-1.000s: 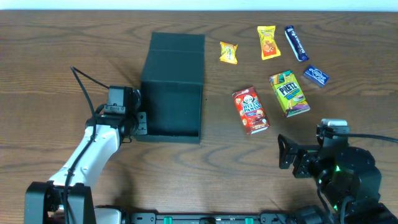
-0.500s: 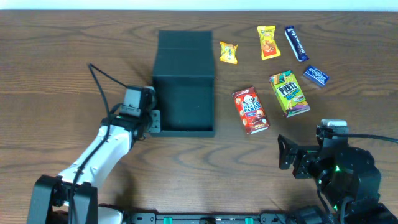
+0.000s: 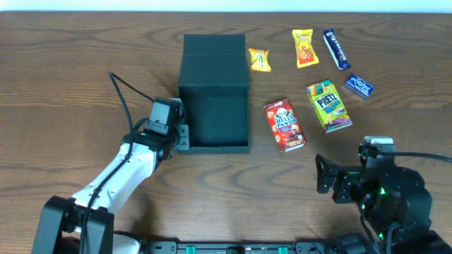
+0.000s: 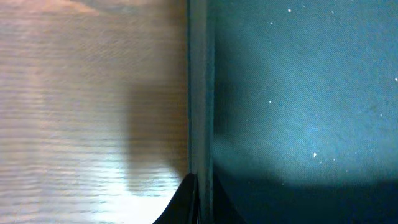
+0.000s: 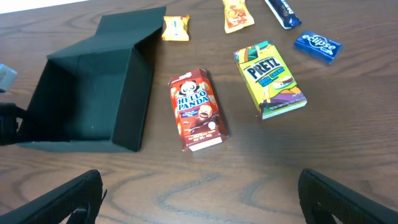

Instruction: Pack container

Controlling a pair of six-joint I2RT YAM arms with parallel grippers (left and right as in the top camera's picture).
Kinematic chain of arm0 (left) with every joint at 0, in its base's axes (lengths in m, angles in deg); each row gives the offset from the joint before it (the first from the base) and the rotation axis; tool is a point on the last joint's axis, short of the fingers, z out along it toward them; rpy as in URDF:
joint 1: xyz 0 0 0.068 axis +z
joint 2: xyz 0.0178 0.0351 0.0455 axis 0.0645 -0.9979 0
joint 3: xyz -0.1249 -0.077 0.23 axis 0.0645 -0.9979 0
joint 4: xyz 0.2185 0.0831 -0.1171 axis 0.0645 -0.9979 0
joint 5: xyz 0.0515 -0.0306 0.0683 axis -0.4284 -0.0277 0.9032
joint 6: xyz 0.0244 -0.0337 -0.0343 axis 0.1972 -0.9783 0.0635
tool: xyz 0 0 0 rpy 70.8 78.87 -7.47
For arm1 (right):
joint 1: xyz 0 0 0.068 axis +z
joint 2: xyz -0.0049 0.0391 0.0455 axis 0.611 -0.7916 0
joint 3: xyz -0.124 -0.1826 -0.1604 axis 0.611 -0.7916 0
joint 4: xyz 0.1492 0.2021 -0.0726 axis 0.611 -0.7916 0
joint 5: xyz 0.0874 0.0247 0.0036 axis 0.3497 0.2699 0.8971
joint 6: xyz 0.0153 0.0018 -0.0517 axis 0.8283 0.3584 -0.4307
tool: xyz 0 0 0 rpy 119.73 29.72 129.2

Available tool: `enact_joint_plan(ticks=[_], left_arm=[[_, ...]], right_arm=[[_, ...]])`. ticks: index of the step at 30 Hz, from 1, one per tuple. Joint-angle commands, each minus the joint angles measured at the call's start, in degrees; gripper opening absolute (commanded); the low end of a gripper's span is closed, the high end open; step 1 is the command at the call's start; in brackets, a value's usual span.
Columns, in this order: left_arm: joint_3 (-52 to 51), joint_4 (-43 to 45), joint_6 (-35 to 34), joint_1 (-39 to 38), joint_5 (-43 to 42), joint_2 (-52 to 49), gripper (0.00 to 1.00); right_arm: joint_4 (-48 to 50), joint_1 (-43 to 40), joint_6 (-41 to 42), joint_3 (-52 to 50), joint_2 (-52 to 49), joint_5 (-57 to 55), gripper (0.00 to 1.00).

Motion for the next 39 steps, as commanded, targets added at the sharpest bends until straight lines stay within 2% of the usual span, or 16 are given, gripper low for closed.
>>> enact_joint_plan(ticks=[1,19,20,21,22,23,27,32,39], left_arm=[[0.02,1.16,-2.43,-2.21,-0.42,-0.20,0.06],[0.02,1.29,-5.62,-3.89,2.75,-0.22,0.07],[0.02,1.53,-5.81,-3.89,2.73,-0.22,0.21],[0.02,1.90,-5.79,-3.89,2.58,-0.22,0.42],[0.02,2.38,-5.79,-3.89,2.56,-0.20,0.82],[0.07,2.82,-5.79,-3.89,2.56,-0.20,0.95],[1.60,2.45,-5.77,-3.89,0.92,0.11,0.95],[6.88,-2.49,-4.76,-3.87,0.20,3.26,0.95],[13.64,-13.44,-3.30,-3.76,6.64,12.07,0.95]], right_arm=[[-0.33,-0.33,-1.07,0.92,-0.02,-0.74,0.99],[-1.88,-0.33,-1.07,0.92,-0.02,-0.74,0.99],[-1.88,-0.33,-1.07,0.90,-0.02,-0.76,0.99],[-1.88,-0.33,-1.09,0.92,-0.02,-0.76,0.99],[-1.92,-0.33,-1.09,0.92,-0.02,-0.76,0.99],[-1.92,-0.33,-1.07,0.92,-0.02,-0.74,0.99],[-2.01,-0.33,-1.07,0.92,-0.02,-0.76,0.99],[-1.90,-0.33,-1.09,0.90,-0.17,-0.79,0.99],[-1.44,-0.33,-1.88,0.92,-8.31,-1.70,0.99]])
